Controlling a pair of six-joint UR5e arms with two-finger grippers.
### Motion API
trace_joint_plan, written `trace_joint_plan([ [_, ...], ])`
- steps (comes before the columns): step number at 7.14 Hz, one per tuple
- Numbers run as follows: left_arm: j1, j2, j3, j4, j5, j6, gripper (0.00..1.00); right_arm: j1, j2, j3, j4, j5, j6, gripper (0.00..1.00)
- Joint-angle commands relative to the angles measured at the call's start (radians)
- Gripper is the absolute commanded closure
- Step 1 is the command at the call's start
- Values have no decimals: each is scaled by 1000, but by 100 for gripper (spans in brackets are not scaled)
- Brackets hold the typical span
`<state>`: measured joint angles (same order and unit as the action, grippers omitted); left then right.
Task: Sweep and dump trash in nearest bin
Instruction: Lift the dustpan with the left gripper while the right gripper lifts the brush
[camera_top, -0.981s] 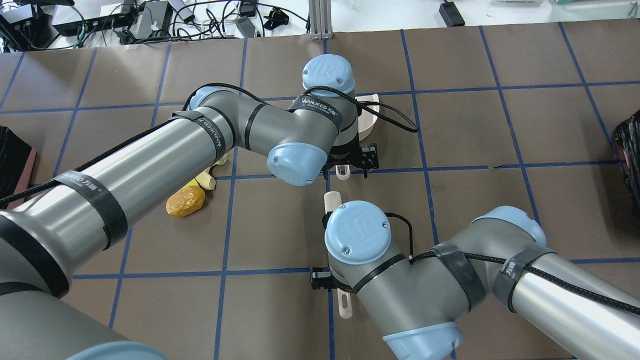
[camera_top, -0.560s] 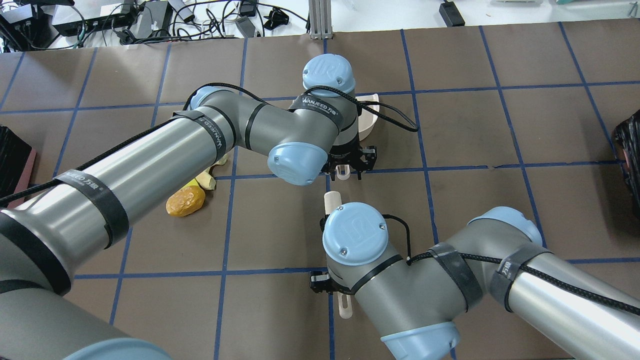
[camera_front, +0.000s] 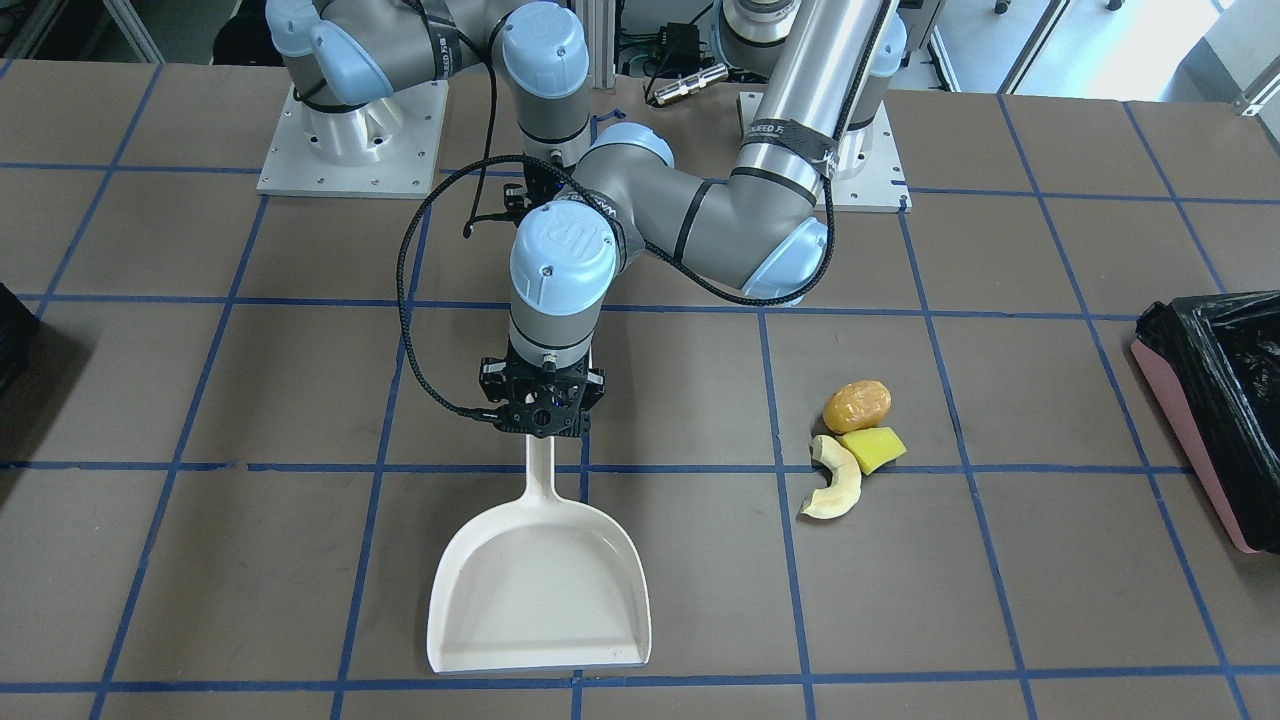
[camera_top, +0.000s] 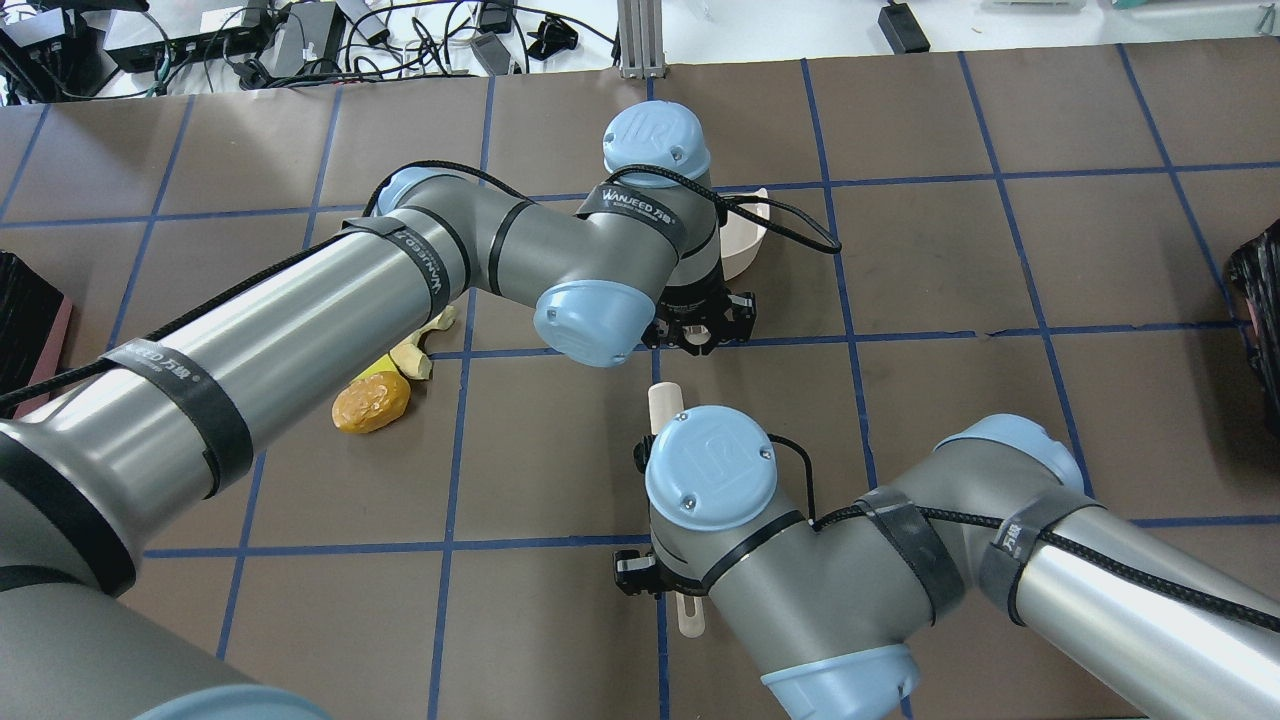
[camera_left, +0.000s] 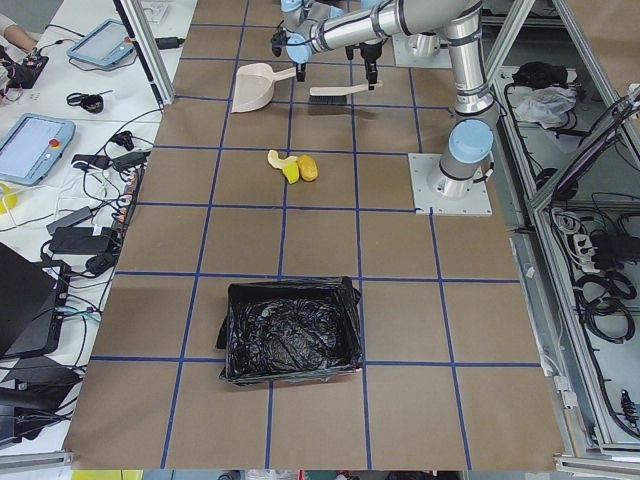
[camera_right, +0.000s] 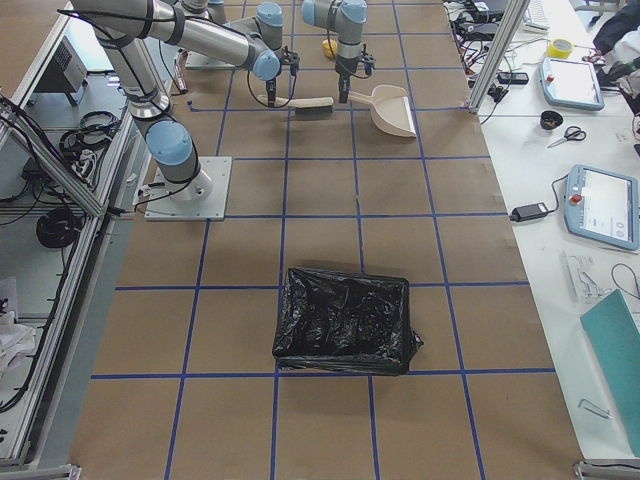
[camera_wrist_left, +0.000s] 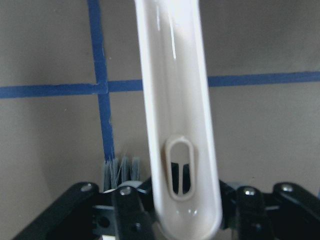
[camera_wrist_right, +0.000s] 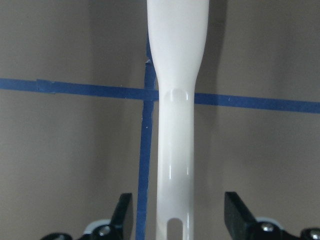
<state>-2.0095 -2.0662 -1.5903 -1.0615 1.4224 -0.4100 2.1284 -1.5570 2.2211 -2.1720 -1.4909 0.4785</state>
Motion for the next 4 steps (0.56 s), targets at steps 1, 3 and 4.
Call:
trace_joint_plan([
  [1, 2, 5, 1, -8, -3, -1, 62, -1, 0, 0, 3, 3, 9, 37],
  [3, 2, 12, 1, -8, -3, -3, 3, 1, 6, 0, 0, 33, 6, 48],
  [4, 2, 12, 1, -8, -3, -3, 0, -1, 6, 0, 0, 34, 6, 52],
])
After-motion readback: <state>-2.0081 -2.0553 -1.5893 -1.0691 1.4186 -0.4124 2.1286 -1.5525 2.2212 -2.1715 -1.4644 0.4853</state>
